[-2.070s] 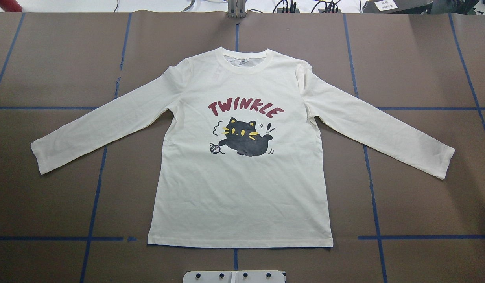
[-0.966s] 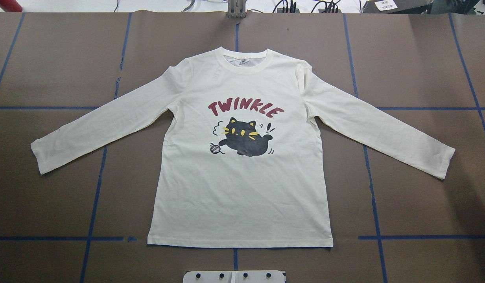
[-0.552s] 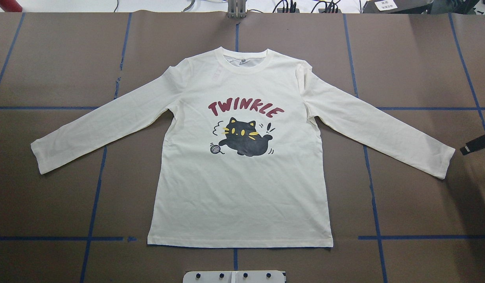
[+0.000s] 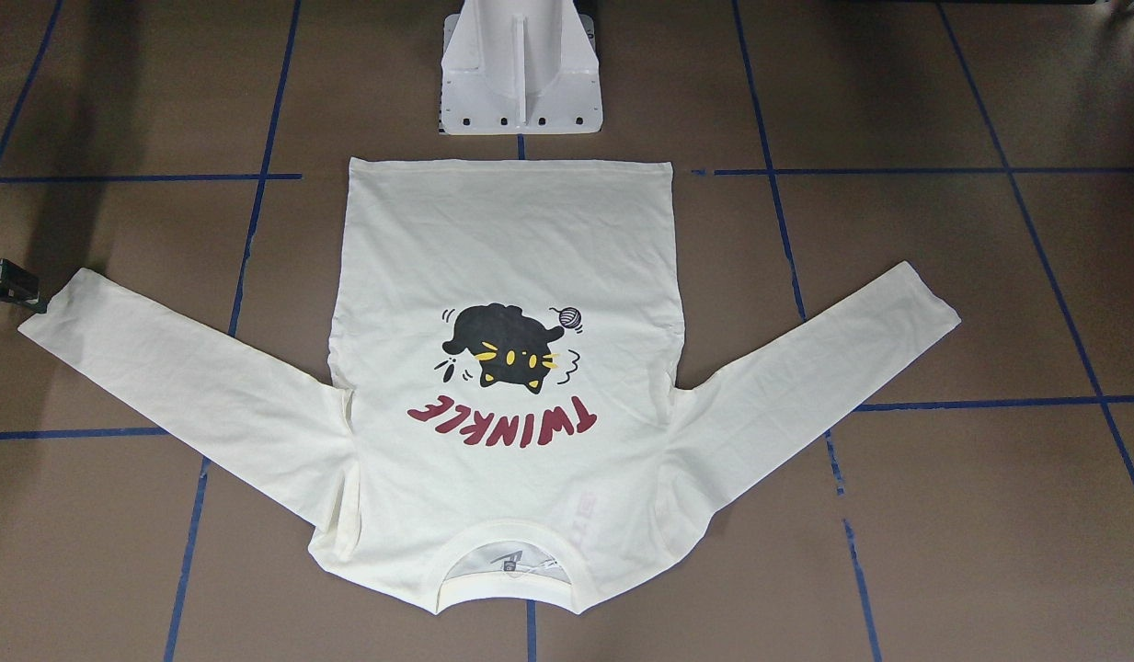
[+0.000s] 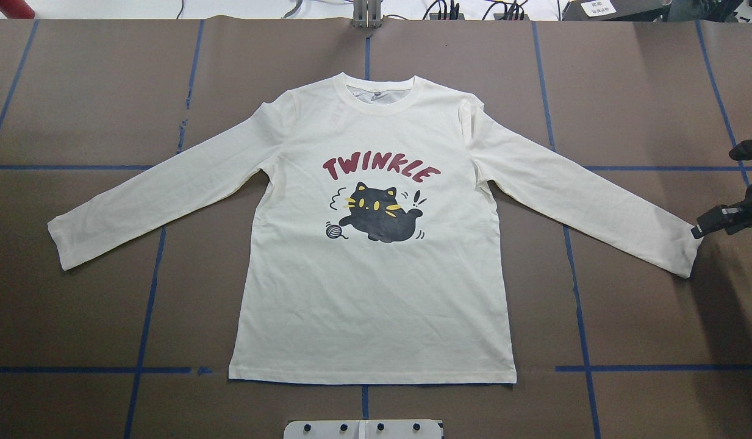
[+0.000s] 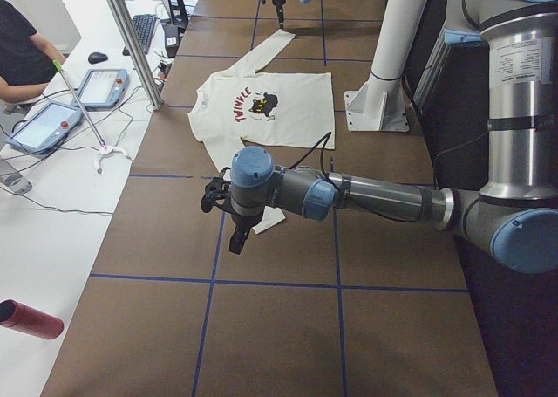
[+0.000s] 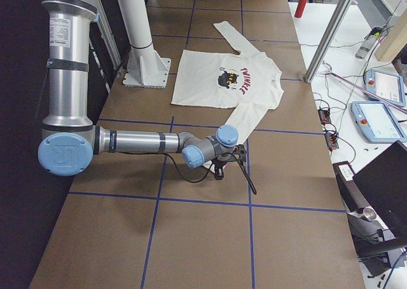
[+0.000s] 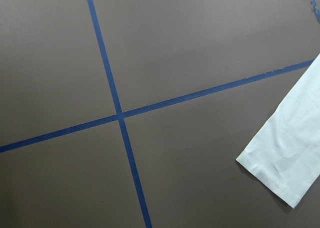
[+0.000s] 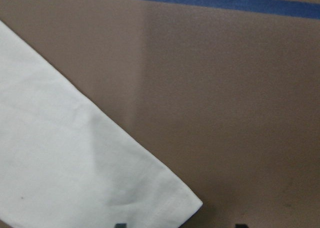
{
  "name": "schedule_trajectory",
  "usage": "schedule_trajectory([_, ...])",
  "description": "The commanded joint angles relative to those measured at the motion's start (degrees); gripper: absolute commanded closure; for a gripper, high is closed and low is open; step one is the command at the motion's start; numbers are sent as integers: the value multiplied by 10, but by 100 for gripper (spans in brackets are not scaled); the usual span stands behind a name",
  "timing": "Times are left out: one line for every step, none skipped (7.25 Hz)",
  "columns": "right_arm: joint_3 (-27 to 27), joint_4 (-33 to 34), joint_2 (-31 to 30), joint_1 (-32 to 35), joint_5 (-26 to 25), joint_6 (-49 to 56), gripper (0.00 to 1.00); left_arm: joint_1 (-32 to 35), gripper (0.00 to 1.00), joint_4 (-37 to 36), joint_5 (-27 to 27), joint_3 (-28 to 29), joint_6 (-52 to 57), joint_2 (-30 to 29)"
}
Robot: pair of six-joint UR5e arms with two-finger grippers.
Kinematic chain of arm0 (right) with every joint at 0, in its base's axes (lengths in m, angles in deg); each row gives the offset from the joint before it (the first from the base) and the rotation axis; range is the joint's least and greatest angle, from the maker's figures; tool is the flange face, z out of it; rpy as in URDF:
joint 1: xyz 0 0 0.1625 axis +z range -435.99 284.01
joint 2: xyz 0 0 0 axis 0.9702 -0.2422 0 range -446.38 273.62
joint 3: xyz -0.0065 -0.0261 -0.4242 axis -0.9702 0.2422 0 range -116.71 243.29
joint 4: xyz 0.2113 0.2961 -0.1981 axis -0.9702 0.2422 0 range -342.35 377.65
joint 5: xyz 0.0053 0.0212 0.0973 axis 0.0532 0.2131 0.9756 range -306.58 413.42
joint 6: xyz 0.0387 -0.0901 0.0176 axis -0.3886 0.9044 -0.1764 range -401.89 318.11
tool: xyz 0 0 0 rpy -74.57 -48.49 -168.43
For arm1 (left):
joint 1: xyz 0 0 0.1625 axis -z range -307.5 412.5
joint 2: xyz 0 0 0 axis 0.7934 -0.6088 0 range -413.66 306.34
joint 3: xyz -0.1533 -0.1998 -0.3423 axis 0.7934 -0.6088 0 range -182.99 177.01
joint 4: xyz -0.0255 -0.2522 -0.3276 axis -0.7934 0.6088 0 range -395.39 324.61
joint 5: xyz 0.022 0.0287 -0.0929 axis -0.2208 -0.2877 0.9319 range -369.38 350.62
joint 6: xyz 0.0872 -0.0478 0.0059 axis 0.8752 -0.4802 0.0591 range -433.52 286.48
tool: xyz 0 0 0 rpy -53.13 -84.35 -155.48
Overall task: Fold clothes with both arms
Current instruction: 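Move the right gripper to the sleeve cuff nearest it and grasp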
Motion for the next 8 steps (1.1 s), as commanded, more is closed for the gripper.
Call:
schedule_trajectory([22, 0, 6, -6, 0, -8, 25, 0, 0, 1, 0, 1, 1, 0])
schedule_trajectory([33, 1, 16, -6, -1, -8, 27, 0, 0, 1, 0, 1, 2, 0])
schedule_trajectory([44, 0, 25, -6, 0, -21, 52, 0, 0, 1, 0, 1, 2, 1])
schedule_trajectory([44, 0, 32, -8, 0, -28, 100, 0, 0, 1, 0, 0, 2, 2])
schedule_trajectory([44, 1, 35, -8, 5, -29, 100, 0, 0, 1, 0, 0, 2, 2])
schedule_trajectory([46, 1, 35, -15, 2, -28, 100, 0, 0, 1, 0, 0, 2, 2])
schedule_trajectory([41, 1, 36, -16, 7, -28, 100, 0, 0, 1, 0, 1, 2, 2])
schedule_trajectory([25, 6, 37, -16, 17, -28, 100, 0, 0, 1, 0, 0, 2, 3])
